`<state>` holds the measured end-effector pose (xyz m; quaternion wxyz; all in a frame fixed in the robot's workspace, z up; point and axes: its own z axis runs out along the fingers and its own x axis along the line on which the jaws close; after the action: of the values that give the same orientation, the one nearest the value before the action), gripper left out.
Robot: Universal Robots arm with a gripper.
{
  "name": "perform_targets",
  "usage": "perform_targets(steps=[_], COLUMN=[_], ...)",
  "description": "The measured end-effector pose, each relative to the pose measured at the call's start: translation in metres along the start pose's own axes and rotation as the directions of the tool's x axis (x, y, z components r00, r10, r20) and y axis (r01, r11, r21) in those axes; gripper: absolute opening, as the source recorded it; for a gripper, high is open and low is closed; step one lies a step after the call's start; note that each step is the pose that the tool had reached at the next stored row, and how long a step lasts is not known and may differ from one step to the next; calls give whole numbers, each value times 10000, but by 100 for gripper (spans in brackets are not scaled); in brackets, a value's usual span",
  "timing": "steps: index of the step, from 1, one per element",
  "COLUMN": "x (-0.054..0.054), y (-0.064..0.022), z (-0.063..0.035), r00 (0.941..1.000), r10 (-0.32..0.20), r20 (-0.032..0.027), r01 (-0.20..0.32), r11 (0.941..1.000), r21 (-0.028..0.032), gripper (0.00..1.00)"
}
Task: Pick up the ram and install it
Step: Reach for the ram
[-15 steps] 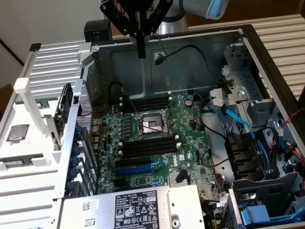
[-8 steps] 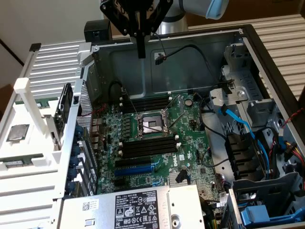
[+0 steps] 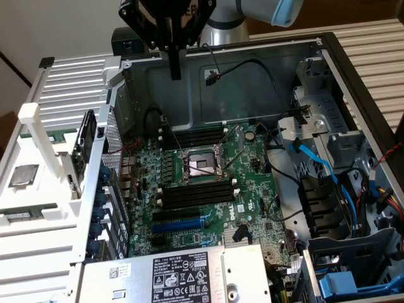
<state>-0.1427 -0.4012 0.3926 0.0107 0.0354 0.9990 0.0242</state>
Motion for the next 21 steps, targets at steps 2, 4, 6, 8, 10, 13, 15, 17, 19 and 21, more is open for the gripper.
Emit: perform_targets(steps=[2,4,6,8,10,13,15,17,19,21], x=[183,271,451,631,814,992,1145,1229,1359,1453], y=[-27,-41,-71,-102,-133,-162,-177,-183,-192,-201], z=[-5,-7,-13,-18,-23,-28,-31,-32,-20,0], r00=[10000,10000,10000,10000,10000,10000,10000,10000,9999,9999], r10=[-1,0,0,-1,-1,0,-10,-24,-24,-25], r20=[5,7,7,6,6,7,-8,-89,-135,-147], r01=[1,0,0,1,1,0,10,27,30,31], r11=[10000,10000,10000,10000,10000,10000,10000,9995,9991,9991], r21=[1,0,0,0,0,0,55,299,419,432], gripper=[10,10,10,10,10,10,10,10,10,10])
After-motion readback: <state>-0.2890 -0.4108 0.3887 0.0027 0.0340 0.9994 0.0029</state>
